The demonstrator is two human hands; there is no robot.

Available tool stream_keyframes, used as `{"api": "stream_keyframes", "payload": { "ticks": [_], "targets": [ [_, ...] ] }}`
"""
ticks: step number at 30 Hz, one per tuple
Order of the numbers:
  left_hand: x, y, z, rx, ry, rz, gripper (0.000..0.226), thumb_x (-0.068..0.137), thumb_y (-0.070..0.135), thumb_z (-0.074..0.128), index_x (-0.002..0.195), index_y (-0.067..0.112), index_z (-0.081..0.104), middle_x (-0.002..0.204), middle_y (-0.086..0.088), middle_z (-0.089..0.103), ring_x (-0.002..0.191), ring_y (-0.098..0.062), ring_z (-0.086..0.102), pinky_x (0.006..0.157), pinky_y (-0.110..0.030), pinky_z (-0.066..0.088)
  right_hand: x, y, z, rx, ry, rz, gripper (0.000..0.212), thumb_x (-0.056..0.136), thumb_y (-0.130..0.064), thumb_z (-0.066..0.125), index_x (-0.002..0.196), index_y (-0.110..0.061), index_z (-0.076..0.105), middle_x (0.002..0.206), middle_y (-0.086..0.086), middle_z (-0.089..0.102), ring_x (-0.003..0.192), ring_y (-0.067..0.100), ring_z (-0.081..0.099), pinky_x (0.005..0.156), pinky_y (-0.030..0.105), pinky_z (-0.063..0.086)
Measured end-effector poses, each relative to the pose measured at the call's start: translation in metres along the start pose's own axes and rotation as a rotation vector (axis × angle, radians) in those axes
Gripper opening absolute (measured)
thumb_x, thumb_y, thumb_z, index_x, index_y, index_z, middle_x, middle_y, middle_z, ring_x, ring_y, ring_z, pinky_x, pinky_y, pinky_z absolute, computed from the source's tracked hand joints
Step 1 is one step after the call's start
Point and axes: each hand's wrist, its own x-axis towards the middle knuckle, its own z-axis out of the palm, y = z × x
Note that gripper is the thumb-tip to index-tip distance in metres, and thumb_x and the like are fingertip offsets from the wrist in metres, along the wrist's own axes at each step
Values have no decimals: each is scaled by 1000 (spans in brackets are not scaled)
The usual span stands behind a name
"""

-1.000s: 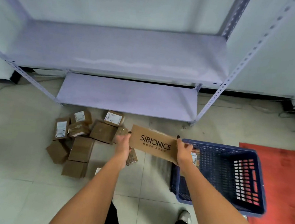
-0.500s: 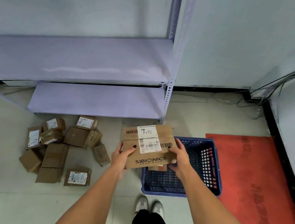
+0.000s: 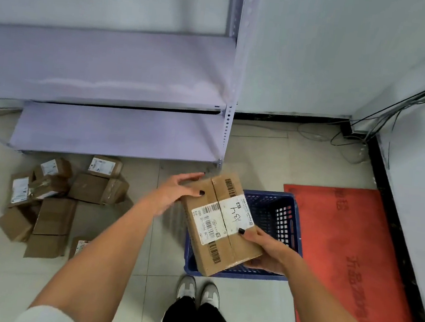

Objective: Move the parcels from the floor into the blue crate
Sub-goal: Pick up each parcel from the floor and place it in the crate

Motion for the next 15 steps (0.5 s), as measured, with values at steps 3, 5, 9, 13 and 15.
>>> {"api": "stream_keyframes", "payload": {
  "ticks": [3, 5, 9, 13, 15],
  "targets": [
    [28, -19, 26, -138, 162, 40, 72, 81, 9, 66, 142, 34, 35, 141, -3, 43, 94, -17, 60, 70, -25, 51, 22, 20, 0, 73, 57, -28, 24, 89, -23, 59, 112, -29, 54, 115, 10, 57, 102, 27, 53, 96, 49, 45],
    [44, -40, 42, -241, 247, -11, 78, 85, 11, 62, 145, 40, 22, 137, -4, 43, 87, -19, 63, 61, -28, 52, 40, 34, 1, 90, 114, -36, 39, 87, -27, 63, 124, -30, 52, 122, 10, 57, 103, 27, 54, 89, 48, 48],
    [71, -91, 61, -242, 286, -136, 68, 89, 10, 58, 144, 31, 26, 126, -7, 59, 93, -21, 65, 62, -31, 54, 75, 59, 2, 48, 239, -30, 63, 85, -40, 63, 139, -47, 31, 134, 3, 46, 119, 29, 47, 89, 56, 46],
    [96, -146, 63, -194, 327, -173, 61, 88, 3, 57, 141, 21, 32, 117, -4, 61, 97, -20, 62, 70, -29, 55, 117, 67, -4, -141, 358, -58, 65, 91, -32, 57, 146, -40, 22, 131, 1, 44, 118, 24, 45, 94, 41, 42],
    [109, -172, 59, -151, 346, -173, 67, 86, 1, 59, 142, 24, 30, 120, -4, 60, 105, -21, 60, 81, -36, 55, 143, 71, -12, -257, 407, -102, 59, 92, -24, 57, 145, -30, 32, 130, -2, 53, 116, 20, 49, 97, 31, 42]
  ]
}}
